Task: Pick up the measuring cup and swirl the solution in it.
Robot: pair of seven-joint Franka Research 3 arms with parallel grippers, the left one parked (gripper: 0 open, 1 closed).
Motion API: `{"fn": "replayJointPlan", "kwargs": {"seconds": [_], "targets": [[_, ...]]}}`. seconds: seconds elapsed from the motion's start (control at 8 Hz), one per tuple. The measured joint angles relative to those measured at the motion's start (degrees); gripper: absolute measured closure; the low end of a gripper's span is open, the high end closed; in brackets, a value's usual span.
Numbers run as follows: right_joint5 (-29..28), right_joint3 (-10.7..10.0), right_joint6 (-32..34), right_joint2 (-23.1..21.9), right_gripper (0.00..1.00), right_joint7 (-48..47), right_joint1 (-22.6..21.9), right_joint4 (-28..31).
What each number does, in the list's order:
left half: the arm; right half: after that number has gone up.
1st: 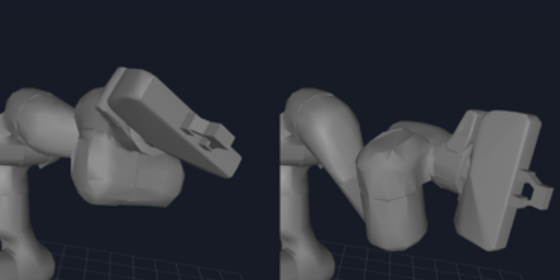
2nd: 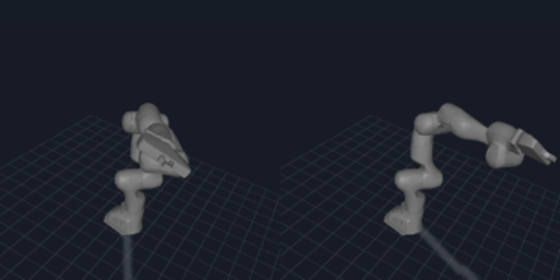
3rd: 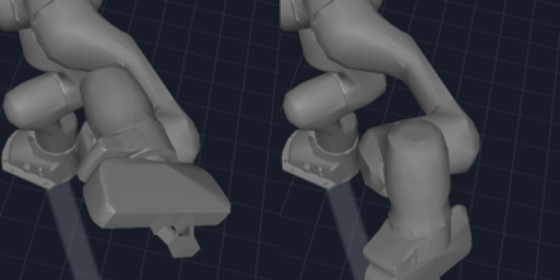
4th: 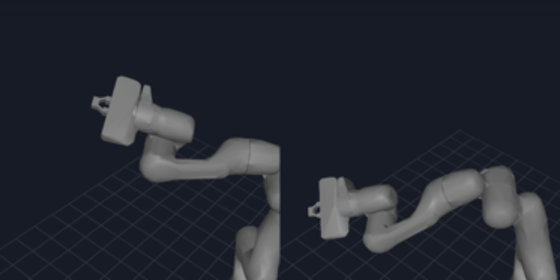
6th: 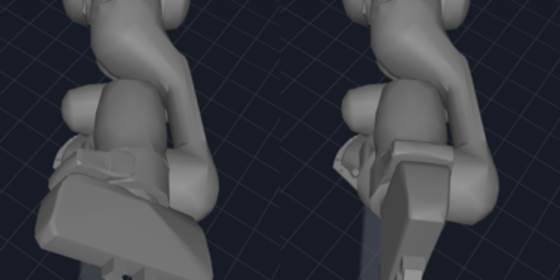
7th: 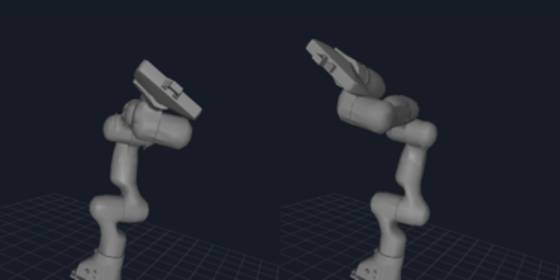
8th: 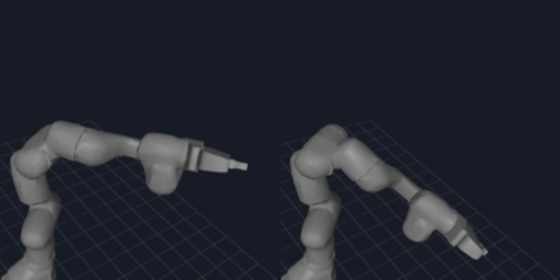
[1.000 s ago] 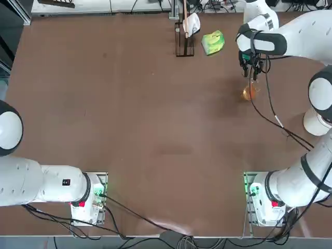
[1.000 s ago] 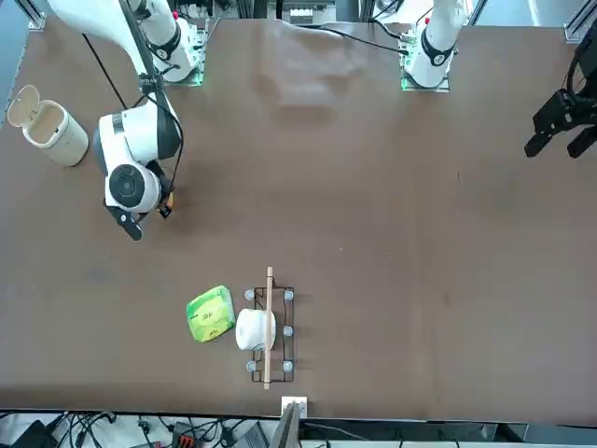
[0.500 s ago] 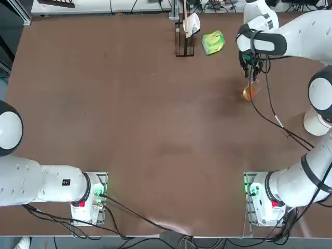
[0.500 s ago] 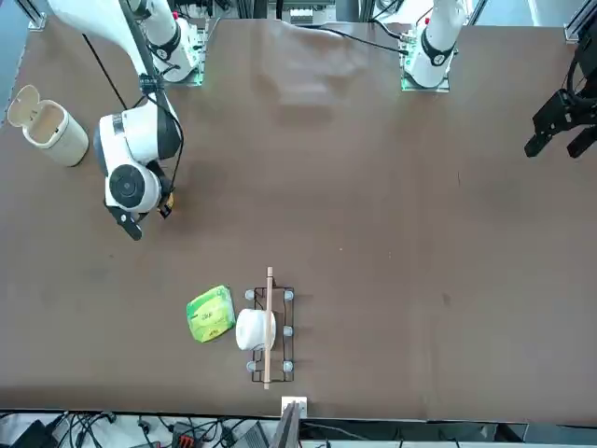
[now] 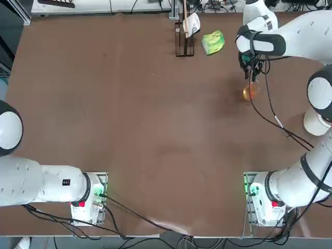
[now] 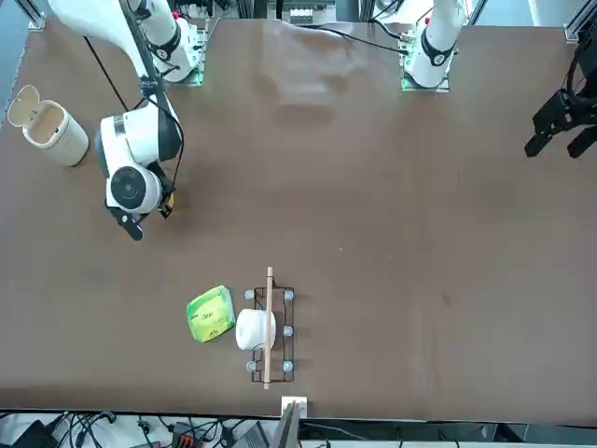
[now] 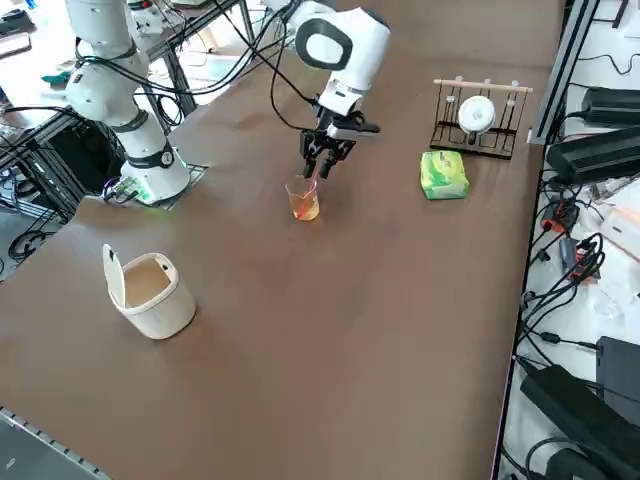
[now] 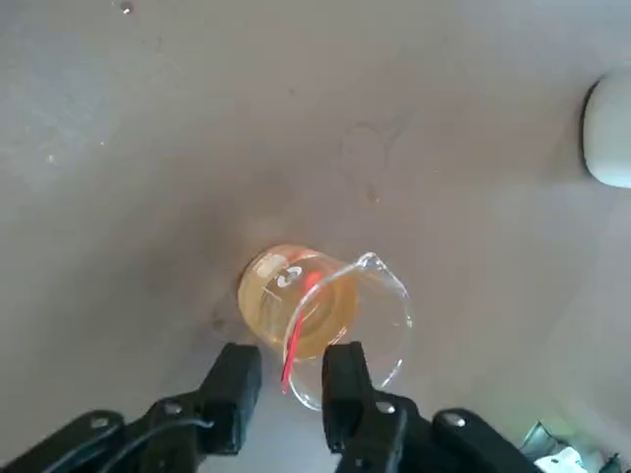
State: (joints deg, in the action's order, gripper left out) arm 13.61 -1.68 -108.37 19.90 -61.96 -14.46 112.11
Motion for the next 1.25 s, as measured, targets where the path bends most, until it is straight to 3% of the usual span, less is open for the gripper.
{"fn": "replayJointPlan", "kwargs": {"seconds": [0.38, 0.88, 1.25], "targets": [[0.0, 0.0, 0.0, 0.0, 0.69, 0.0, 0.0, 0.0], [0.0, 0.0, 0.0, 0.0, 0.74, 0.0, 0.1, -0.2], [0.0, 0.0, 0.2, 0.0, 0.96, 0.0, 0.0, -0.5]]}}
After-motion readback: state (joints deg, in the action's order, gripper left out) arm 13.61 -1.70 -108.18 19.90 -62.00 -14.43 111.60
